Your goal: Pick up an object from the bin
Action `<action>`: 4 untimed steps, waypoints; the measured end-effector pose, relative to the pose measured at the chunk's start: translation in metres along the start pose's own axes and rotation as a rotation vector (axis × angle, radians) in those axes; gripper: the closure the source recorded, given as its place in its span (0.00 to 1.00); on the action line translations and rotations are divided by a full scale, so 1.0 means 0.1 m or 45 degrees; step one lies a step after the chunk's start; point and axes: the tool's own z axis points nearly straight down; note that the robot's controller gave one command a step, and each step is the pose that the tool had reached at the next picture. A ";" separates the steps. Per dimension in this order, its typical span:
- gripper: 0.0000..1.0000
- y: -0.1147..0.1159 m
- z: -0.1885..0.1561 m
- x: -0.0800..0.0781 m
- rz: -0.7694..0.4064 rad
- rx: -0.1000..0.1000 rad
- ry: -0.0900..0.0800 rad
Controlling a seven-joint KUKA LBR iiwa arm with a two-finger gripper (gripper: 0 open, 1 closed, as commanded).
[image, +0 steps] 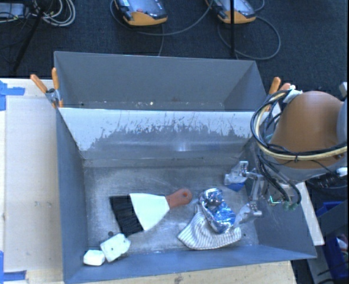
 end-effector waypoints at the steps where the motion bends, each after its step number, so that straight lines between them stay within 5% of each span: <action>1: 0.00 0.00 -0.04 -0.02 -0.003 0.001 -0.011; 3: 0.00 0.12 0.41 -0.08 0.121 0.000 -0.015; 4: 0.00 0.11 0.39 -0.14 0.017 -0.001 0.008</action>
Offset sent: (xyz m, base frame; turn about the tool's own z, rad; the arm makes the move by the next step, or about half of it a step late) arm 0.0081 0.0291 -0.0974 0.2166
